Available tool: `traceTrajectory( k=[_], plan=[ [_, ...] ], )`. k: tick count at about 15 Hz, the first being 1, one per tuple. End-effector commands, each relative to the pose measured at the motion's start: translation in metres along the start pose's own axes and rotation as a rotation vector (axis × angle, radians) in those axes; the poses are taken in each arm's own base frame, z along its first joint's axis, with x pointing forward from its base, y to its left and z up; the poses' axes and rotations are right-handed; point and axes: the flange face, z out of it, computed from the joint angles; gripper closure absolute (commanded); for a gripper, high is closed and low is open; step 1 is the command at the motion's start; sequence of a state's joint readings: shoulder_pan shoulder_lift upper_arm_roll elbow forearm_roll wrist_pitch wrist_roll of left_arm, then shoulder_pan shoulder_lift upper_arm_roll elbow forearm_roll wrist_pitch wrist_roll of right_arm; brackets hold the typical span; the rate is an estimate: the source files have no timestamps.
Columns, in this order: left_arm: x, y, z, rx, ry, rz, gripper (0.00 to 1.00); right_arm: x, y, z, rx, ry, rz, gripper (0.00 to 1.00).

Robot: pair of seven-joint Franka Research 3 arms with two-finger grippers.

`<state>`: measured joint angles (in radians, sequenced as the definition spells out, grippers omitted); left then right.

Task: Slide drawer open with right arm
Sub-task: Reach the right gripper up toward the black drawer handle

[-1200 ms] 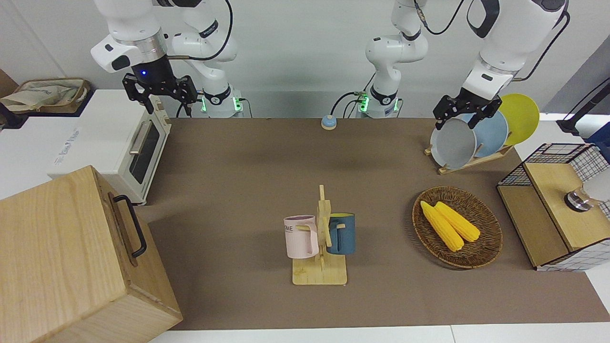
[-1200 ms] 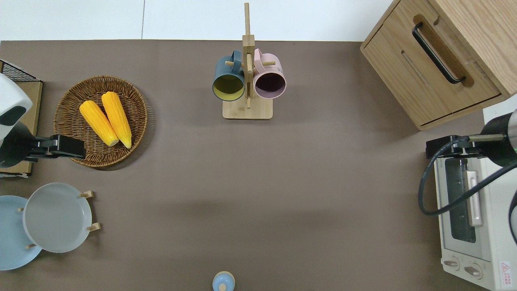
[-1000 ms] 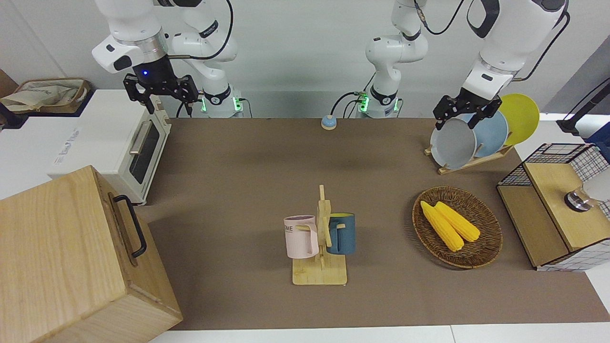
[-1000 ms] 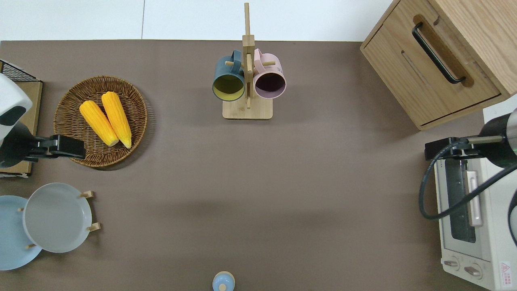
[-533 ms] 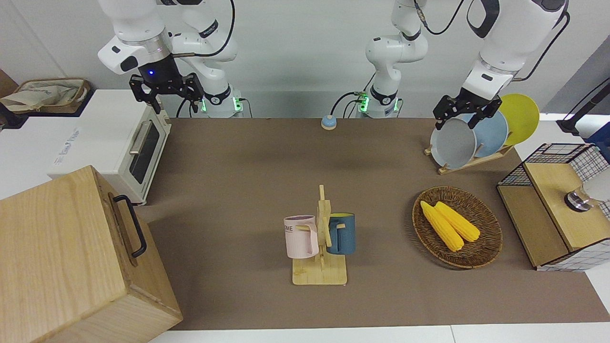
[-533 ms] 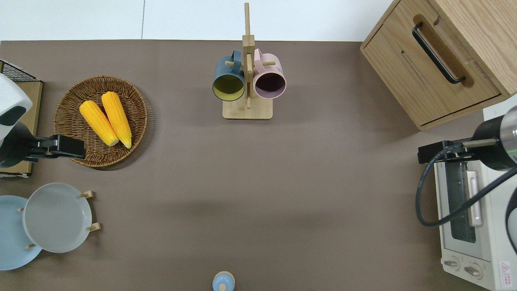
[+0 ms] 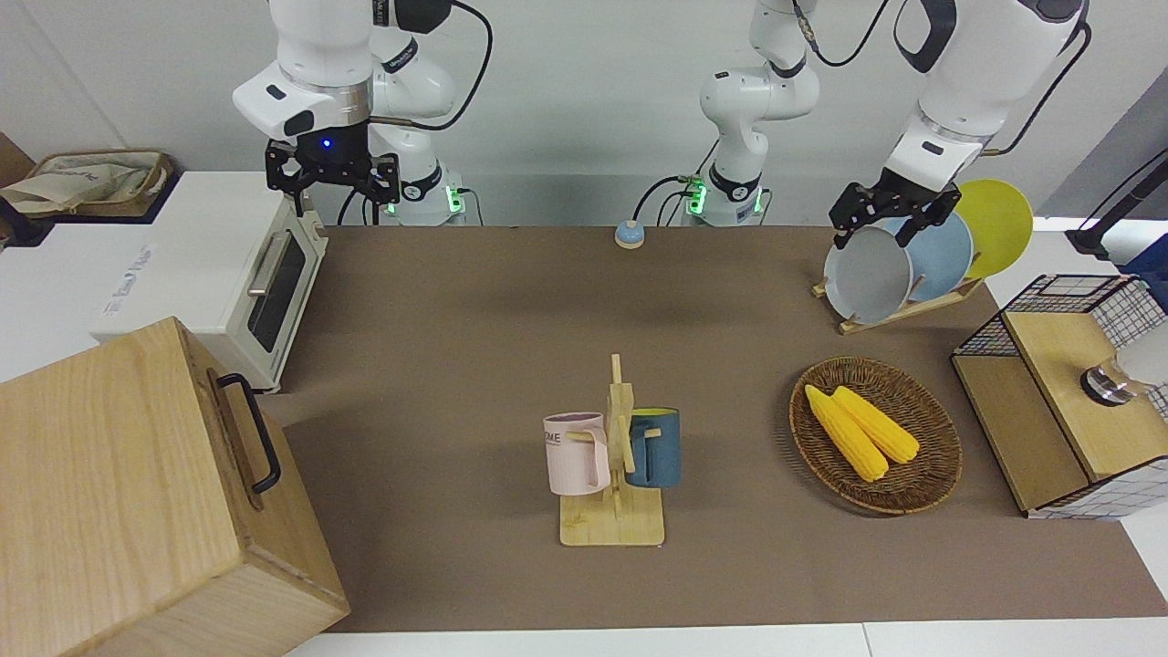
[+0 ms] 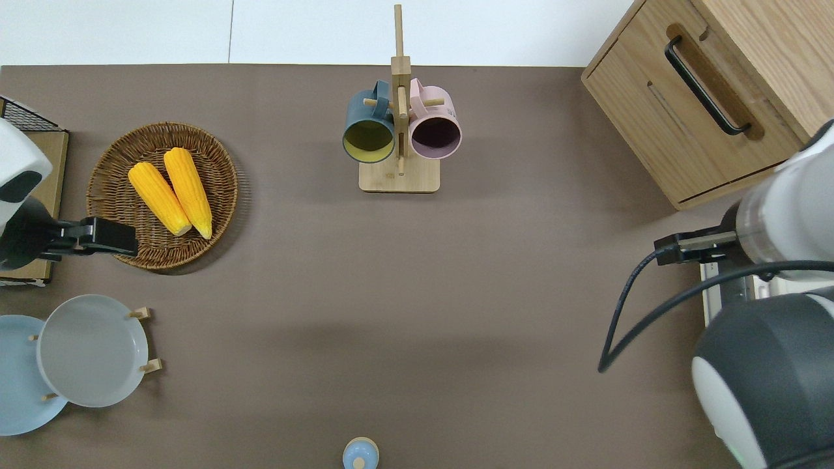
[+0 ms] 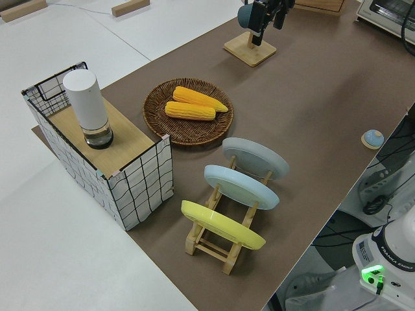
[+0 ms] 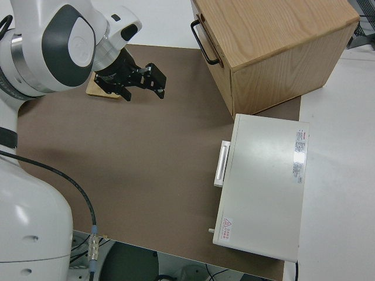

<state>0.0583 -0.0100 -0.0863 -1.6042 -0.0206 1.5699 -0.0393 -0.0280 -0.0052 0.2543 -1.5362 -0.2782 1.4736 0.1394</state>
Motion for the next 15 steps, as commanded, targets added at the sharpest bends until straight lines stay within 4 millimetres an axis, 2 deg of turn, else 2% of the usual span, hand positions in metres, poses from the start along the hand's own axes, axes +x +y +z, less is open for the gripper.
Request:
traceTrajectory(
  k=[1, 3, 6, 7, 9, 15],
  plan=[
    [-0.004, -0.001, -0.002, 0.012, -0.008, 0.007, 0.00, 0.017, -0.034, 0.025, -0.159, -0.014, 0.013, 0.025],
    [-0.004, -0.001, -0.002, 0.012, -0.006, 0.008, 0.00, 0.030, -0.054, 0.041, -0.303, -0.004, -0.016, 0.025],
    [-0.004, -0.001, -0.002, 0.012, -0.008, 0.008, 0.00, 0.048, -0.054, 0.059, -0.486, 0.014, -0.063, 0.025],
    [-0.004, 0.000, -0.002, 0.012, -0.006, 0.008, 0.00, 0.052, -0.065, 0.065, -0.523, 0.020, -0.087, 0.025],
    [-0.004, -0.001, -0.002, 0.012, -0.006, 0.007, 0.00, 0.062, -0.070, 0.081, -0.610, 0.026, -0.107, 0.025],
    [-0.004, -0.001, -0.002, 0.012, -0.008, 0.007, 0.00, 0.079, -0.079, 0.104, -0.770, 0.058, -0.132, 0.023]
  ],
)
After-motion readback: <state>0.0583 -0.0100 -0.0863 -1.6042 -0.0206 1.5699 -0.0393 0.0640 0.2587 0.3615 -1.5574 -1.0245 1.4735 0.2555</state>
